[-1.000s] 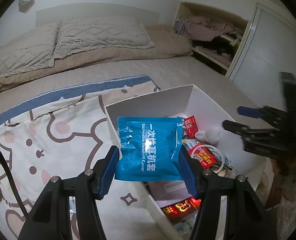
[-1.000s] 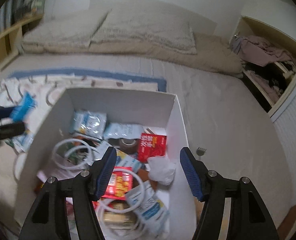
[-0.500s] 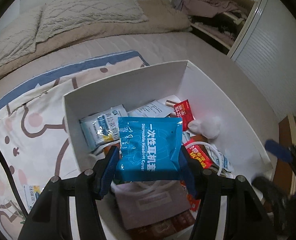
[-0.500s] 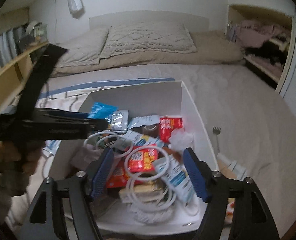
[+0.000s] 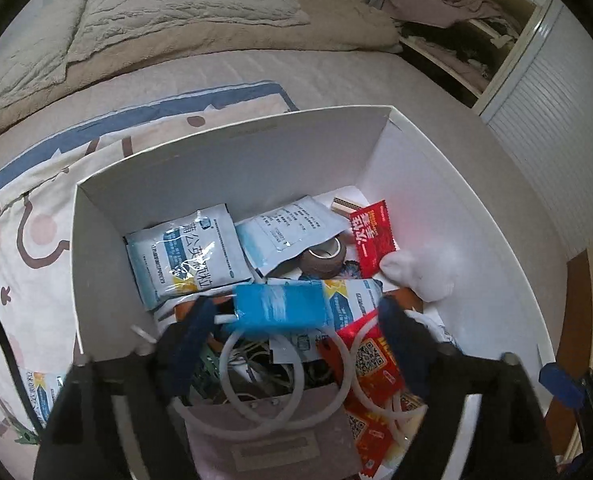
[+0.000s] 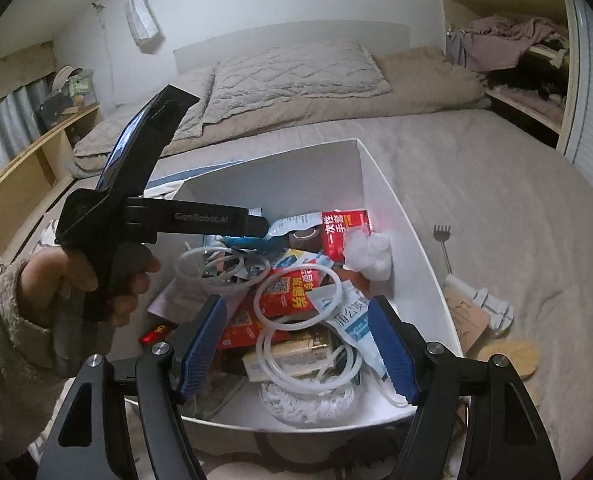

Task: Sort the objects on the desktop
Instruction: 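Lower the blue packet into the box and open the left tool, then withdraw both tools from the box and move over the blanket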

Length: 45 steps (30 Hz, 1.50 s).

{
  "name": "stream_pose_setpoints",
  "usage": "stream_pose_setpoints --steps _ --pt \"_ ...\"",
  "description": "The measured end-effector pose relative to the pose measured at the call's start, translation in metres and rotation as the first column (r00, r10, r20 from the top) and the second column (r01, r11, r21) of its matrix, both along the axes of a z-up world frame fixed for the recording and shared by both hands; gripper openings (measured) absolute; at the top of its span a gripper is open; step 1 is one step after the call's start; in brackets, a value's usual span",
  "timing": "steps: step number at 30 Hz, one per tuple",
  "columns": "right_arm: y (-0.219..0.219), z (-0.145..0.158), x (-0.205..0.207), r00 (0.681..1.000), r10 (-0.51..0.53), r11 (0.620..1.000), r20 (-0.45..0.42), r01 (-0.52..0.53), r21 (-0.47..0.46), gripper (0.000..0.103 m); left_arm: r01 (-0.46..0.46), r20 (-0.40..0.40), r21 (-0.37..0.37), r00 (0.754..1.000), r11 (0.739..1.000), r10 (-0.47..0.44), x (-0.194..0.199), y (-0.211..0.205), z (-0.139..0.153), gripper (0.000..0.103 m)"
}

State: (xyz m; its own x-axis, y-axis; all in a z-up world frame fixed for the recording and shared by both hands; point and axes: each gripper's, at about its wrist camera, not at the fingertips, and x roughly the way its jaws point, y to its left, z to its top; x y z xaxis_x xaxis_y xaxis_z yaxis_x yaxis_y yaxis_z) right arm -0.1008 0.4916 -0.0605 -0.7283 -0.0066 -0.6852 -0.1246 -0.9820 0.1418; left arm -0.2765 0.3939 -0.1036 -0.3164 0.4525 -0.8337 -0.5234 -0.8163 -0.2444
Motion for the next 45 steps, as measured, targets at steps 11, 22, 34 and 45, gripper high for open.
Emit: stream_pose_setpoints --steps 11,22,34,45 --pt "0.003 0.008 0.009 0.997 -0.065 0.997 -0.049 0.064 -0.032 0.073 0.011 -0.070 0.022 0.997 1.000 -0.010 0.021 -0.012 0.012 0.091" --pt "0.000 0.024 0.017 0.984 -0.162 0.986 -0.081 0.164 0.026 0.101 0.033 -0.157 0.020 0.987 0.999 -0.029 0.049 -0.030 0.026 0.096" --pt "-0.009 0.036 0.034 0.969 -0.221 0.971 -0.108 0.229 0.071 0.103 0.099 -0.247 0.035 0.965 0.994 -0.087 0.092 -0.052 0.059 0.102" --pt "-0.032 0.058 0.056 0.960 -0.238 0.963 -0.145 0.253 0.094 0.103 0.140 -0.282 0.059 0.952 0.988 -0.118 0.129 -0.078 0.089 0.102"
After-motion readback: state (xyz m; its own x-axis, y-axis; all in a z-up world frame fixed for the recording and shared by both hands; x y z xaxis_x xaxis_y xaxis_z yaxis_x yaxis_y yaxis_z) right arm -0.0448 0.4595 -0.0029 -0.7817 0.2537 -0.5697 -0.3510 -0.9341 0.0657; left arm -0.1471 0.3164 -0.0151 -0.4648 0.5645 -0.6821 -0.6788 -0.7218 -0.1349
